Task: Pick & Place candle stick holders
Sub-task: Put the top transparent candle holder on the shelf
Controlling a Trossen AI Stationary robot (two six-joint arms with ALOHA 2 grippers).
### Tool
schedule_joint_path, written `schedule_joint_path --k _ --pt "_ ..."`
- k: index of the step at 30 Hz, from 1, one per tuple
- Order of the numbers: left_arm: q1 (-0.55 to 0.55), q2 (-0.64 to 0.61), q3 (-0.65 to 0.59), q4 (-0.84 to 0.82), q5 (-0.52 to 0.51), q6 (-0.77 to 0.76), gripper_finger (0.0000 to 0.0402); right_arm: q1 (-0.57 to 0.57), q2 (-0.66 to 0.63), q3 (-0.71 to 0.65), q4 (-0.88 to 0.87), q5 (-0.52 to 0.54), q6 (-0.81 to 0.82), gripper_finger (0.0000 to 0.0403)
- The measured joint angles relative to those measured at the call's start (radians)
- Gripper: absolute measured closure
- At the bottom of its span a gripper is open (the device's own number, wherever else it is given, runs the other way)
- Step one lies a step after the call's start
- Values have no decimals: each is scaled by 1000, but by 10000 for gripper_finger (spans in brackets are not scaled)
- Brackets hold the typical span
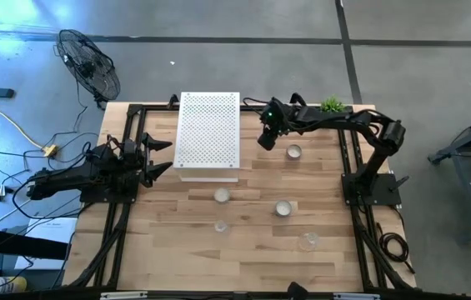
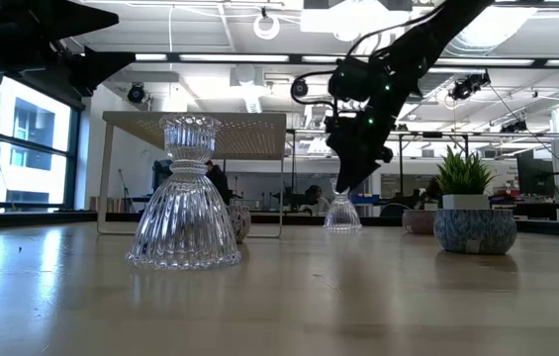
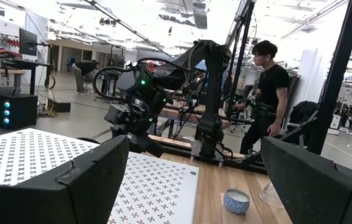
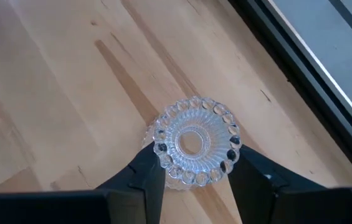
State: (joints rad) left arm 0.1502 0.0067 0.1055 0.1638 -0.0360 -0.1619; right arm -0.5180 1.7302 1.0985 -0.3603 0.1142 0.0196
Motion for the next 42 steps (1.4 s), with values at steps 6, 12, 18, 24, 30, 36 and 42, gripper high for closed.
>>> schedule_joint_path --k 6,12,18,24,30,36,42 --pt "0 0 0 -1 0 0 41 32 -2 0 -2 11 -3 266" --pt "0 0 0 -1 0 0 41 68 -10 0 -32 52 -3 266" --pt "0 0 0 -2 -1 0 41 110 -82 -2 -87 91 -1 266" --pt "0 0 0 -6 -1 -1 41 145 -198 -2 -125 123 12 266" --pt "0 0 0 -6 -1 -1 41 179 -325 -2 -163 169 33 266" --pt "0 0 0 -8 7 -99 41 211 -441 -2 -162 172 51 266" --pt "0 0 0 20 58 -98 41 248 -497 -1 -136 162 50 266"
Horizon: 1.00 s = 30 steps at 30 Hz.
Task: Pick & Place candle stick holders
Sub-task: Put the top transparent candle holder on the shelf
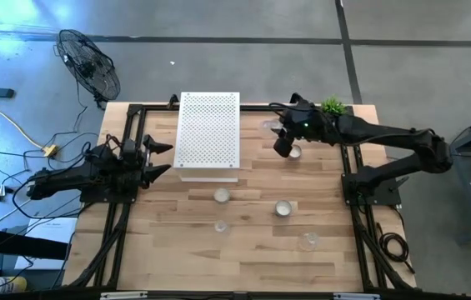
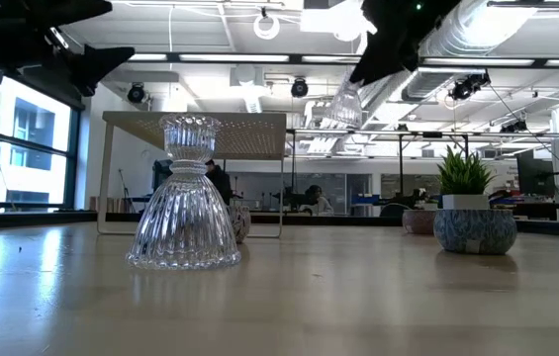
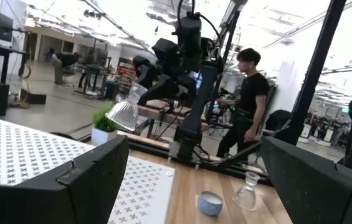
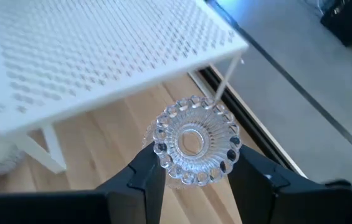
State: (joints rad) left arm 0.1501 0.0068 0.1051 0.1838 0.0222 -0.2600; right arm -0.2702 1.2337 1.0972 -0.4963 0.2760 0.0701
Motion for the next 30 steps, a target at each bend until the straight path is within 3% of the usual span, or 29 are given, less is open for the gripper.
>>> schedule_joint_path --k 9,21,26,30 --pt "0 45 94 -29 3 53 41 36 -7 10 195 -133 -50 266" --pt "0 122 127 -2 10 72 41 36 109 280 25 -115 -94 266" --pt "0 250 248 -43 46 80 41 35 169 309 13 -168 -94 266" --pt "0 418 406 -204 48 158 41 36 200 313 15 -198 -96 266"
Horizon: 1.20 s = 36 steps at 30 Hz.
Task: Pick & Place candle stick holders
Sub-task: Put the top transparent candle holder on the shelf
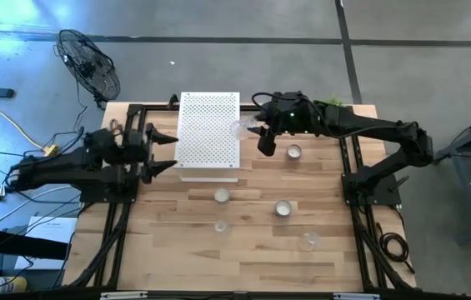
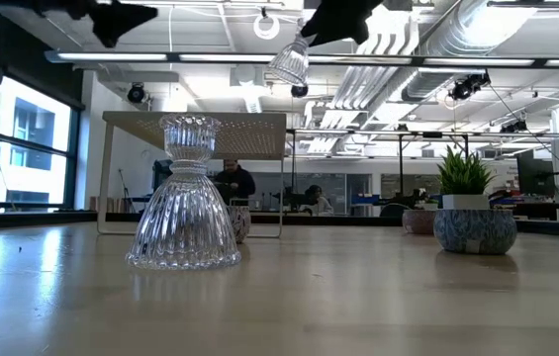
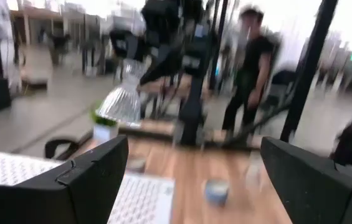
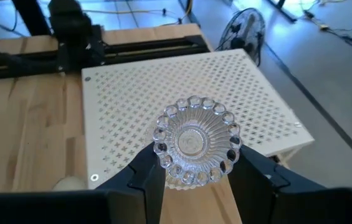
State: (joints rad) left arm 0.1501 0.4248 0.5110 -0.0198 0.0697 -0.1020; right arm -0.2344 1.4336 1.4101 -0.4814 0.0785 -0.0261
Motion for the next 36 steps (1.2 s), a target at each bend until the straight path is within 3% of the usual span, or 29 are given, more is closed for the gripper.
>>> schedule_joint_path --k 5,11,25,36 --pt "0 222 192 -188 -62 159 41 6 3 1 18 -34 2 266" --pt "0 414 323 -185 -56 285 41 45 2 1 37 -66 -1 266" --pt "0 729 533 -142 -44 275 41 134 2 1 46 18 -27 266" --pt "0 871 657 -148 13 279 41 133 20 1 50 19 -24 266"
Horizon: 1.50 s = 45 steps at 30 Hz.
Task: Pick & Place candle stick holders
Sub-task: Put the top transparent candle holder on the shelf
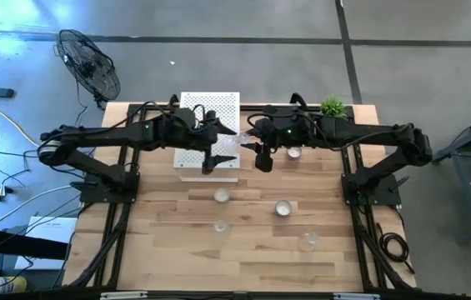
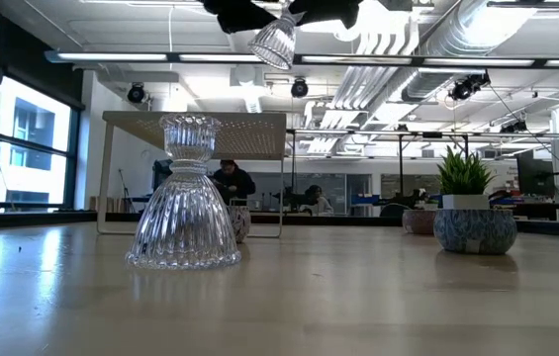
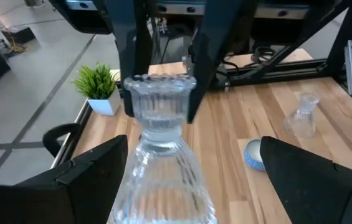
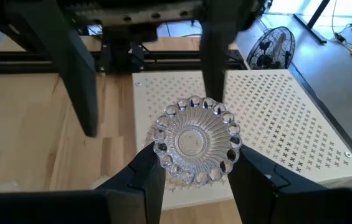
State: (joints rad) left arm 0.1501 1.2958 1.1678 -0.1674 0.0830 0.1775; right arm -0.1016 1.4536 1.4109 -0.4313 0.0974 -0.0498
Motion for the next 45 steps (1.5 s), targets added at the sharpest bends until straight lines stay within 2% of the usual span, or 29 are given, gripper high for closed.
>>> schedule_joint_path --k 21,27,36,45 --pt "0 78 8 96 -60 53 49 4 0 0 25 -28 -3 266" --pt "0 78 8 99 -86 64 111 8 0 0 25 -29 -3 266" --pt "0 97 8 121 -93 95 245 8 1 0 21 -14 -21 266" --pt "0 100 8 119 -132 110 251 10 3 0 23 7 -22 266"
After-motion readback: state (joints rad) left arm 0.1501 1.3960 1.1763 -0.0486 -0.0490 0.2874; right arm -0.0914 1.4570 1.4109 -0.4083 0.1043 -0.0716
